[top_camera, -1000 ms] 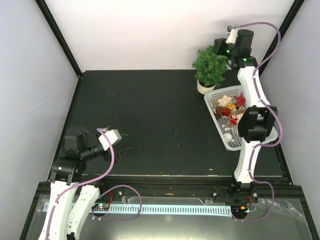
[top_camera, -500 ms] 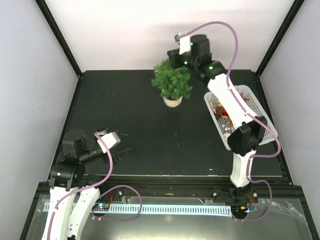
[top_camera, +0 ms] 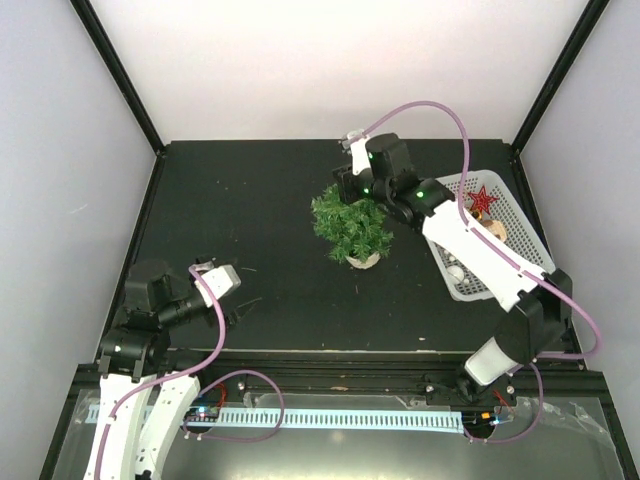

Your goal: Decorate the small christmas tree

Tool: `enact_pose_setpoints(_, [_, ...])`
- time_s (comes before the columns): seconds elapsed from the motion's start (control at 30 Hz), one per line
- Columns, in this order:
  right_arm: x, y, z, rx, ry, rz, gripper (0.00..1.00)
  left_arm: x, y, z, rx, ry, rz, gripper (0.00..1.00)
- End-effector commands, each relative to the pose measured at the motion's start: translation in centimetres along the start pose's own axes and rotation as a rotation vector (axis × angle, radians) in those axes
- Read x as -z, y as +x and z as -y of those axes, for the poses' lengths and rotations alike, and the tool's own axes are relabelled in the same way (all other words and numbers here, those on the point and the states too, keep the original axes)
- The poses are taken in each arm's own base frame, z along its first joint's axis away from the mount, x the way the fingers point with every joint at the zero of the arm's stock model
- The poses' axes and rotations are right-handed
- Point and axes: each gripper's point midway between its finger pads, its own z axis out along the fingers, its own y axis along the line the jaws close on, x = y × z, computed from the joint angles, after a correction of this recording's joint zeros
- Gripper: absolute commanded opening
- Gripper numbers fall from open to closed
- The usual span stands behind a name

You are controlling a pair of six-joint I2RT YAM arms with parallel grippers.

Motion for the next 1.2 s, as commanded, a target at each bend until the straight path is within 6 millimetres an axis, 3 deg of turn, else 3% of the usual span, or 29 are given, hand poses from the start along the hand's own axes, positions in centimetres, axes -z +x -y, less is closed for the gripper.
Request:
enact_pose_setpoints(0.0, [3.5, -2.6, -2.0, -0.019, -0.042, 0.149, 0.01, -0.4, -0.7, 1.1, -0.026, 0.097, 0.026, 0.99])
enact_pose_setpoints(0.03, [3.9, -2.5, -2.2, -0.025, -0.053, 0.161, 0.01, -0.7, -0.9, 1.3, -0.025, 0.13, 0.032, 0.99])
enact_pose_setpoints(0.23, [4.6, -1.3, -4.2, -0.039, -0.096, 0.149, 0.01, -4.6, -2.7, -2.7, 0.074, 0.146, -0.035, 0.99])
enact_pose_setpoints(0.4, [4.8, -1.1, -6.7, -0.026, -0.145, 0.142, 0.01, -6.7, -4.4, -4.5, 0.015, 0.114, -0.026, 0.97])
enact_pose_setpoints(0.57, [4.2, -0.7, -8.2, -0.018, -0.196, 0.148, 0.01, -8.0, -6.7, -4.6, 0.039, 0.195, 0.021, 0.91])
enact_pose_setpoints(0.73, [2.7, 0.6, -8.8, -0.004, -0.198, 0.12, 0.01, -9.9, -7.7, -4.6, 0.054, 0.253, 0.049, 0.84])
enact_pose_setpoints(0.87, [2.0, 1.7, -8.9, -0.016, -0.214, 0.114, 0.01, -11.7, -7.3, -4.5, 0.082, 0.301, 0.018, 0.75])
enact_pose_setpoints(1.03, [1.8, 3.2, -9.0, -0.023, -0.236, 0.099, 0.02, -12.6, -6.9, -4.0, 0.094, 0.336, -0.01, 0.75])
enact_pose_setpoints(1.17, [1.9, 4.0, -8.8, -0.019, -0.233, 0.085, 0.13, -12.8, -6.4, -4.3, 0.091, 0.31, -0.025, 0.73])
